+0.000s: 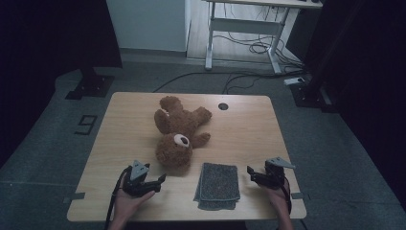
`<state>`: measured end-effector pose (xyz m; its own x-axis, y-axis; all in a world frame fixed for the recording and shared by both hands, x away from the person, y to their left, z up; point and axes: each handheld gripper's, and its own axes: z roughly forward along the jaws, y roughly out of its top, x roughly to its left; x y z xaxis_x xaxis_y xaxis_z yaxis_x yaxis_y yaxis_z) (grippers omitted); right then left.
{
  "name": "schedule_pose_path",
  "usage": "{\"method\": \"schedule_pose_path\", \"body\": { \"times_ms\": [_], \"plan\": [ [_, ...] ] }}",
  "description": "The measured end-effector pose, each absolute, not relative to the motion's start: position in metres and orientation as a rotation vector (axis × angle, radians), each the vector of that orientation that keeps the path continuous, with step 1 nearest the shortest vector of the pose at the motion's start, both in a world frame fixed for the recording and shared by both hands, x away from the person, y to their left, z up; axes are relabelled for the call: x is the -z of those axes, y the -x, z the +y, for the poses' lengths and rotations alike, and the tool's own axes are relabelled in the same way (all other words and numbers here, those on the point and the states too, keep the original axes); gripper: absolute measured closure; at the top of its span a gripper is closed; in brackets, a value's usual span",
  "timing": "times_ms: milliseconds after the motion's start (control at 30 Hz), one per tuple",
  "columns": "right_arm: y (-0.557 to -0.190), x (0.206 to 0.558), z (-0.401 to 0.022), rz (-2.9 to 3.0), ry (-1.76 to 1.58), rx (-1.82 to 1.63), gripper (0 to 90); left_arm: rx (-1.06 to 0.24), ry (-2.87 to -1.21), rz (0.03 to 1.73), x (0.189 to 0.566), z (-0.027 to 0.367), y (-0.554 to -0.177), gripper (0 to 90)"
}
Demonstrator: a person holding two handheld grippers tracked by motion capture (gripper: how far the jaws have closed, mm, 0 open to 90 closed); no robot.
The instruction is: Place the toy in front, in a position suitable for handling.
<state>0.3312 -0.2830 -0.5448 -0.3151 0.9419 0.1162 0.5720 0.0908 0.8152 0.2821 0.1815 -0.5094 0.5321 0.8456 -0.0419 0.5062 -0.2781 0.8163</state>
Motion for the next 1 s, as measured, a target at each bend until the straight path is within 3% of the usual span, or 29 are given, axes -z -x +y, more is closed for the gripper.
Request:
{"method": "schedule_pose_path", "body": {
  "times_ms": [267, 1000],
  "plan": [
    [-0.331, 0.542, -0.281, 1.939, -1.472, -1.168, 20.6, -0.513, -1.939, 1.106, 0.510, 0.180, -0.281, 22.1],
    [-0.342, 0.523, -0.276, 1.915, -1.397, -1.276, 23.1, -0.511, -1.923, 1.123, 0.495, 0.172, -0.294, 22.0]
  ]
}}
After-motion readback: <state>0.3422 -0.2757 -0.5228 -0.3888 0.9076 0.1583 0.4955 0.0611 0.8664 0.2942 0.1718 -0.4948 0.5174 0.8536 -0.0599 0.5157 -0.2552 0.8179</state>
